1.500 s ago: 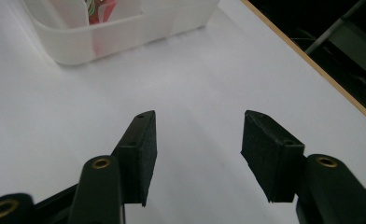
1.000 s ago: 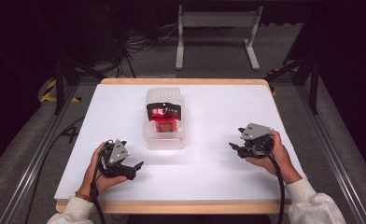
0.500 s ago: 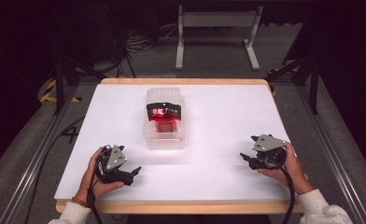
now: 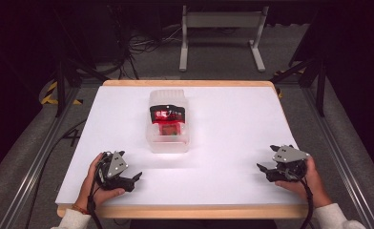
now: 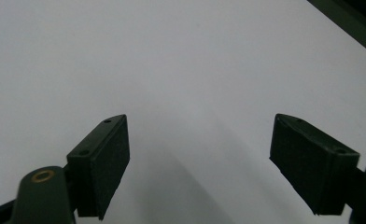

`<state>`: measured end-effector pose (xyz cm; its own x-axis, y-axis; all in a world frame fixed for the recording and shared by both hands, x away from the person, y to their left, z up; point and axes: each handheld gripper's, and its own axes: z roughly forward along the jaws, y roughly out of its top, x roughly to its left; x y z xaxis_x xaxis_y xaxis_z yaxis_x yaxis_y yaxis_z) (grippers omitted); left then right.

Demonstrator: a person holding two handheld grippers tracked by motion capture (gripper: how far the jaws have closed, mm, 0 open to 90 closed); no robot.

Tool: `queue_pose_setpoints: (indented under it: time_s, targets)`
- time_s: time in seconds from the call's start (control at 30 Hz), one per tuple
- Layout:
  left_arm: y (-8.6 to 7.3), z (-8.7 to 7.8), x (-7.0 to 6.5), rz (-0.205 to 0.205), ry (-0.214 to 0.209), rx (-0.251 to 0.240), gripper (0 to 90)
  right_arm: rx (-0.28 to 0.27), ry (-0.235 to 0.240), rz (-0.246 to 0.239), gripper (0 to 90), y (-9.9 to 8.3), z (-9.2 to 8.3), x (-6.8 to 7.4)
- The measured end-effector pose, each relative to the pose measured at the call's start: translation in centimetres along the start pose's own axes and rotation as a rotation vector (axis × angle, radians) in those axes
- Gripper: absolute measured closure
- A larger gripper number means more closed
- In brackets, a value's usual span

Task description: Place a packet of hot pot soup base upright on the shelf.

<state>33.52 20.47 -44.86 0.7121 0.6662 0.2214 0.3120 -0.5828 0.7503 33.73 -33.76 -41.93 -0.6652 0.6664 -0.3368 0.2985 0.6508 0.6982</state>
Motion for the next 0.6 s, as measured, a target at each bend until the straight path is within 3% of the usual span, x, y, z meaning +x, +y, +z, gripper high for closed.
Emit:
queue_pose_setpoints:
  time_s: [0.33, 0.6]
  targets:
    - [-0.7, -0.6, -0.1, -0.027, -0.023, -0.016, 6.4, -0.013, -0.001, 0.059, 18.7, -2.8, -1.5, -0.3]
    - [-2.0, -2.4, 0.0, -0.098, -0.029, -0.101, 6.4, -0.060, -0.012, 0.147, 17.2, -4.8, -3.2, -0.5]
